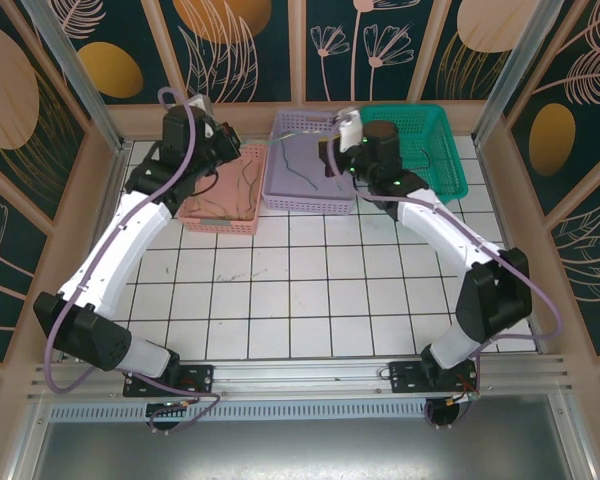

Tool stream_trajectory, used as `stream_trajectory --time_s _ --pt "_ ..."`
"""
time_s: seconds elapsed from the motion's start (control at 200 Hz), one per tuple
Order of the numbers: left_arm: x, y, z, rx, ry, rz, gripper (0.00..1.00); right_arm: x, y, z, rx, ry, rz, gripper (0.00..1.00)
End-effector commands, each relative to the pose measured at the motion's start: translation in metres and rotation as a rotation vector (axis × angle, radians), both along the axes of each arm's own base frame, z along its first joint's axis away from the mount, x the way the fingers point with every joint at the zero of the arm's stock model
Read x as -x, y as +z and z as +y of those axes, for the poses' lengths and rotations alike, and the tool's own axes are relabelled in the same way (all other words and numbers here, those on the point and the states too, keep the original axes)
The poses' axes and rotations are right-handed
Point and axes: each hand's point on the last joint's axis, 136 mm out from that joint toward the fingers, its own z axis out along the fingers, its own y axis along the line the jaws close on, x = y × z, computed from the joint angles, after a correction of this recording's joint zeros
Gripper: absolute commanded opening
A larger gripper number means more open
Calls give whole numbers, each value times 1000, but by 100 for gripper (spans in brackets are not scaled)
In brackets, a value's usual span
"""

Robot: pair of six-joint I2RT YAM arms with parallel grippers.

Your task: Untangle the cables

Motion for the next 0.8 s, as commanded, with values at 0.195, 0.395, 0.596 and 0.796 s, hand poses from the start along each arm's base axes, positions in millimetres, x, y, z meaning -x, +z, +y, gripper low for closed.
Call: stream_trajectory --time_s 0.195,0.395,0.596,0.796 --pt "11 -68 -9 488 133 199 0 -21 44 -102 -788 -359 198 0" --pt "31 -104 -21 671 187 364 0 -30 54 -100 -759 -408 177 0" --pt "50 -121 -3 681 296 430 6 -35 72 -81 -548 -281 97 0" --pt "48 -79 23 421 249 304 53 -13 67 -58 -174 -70 -23 0"
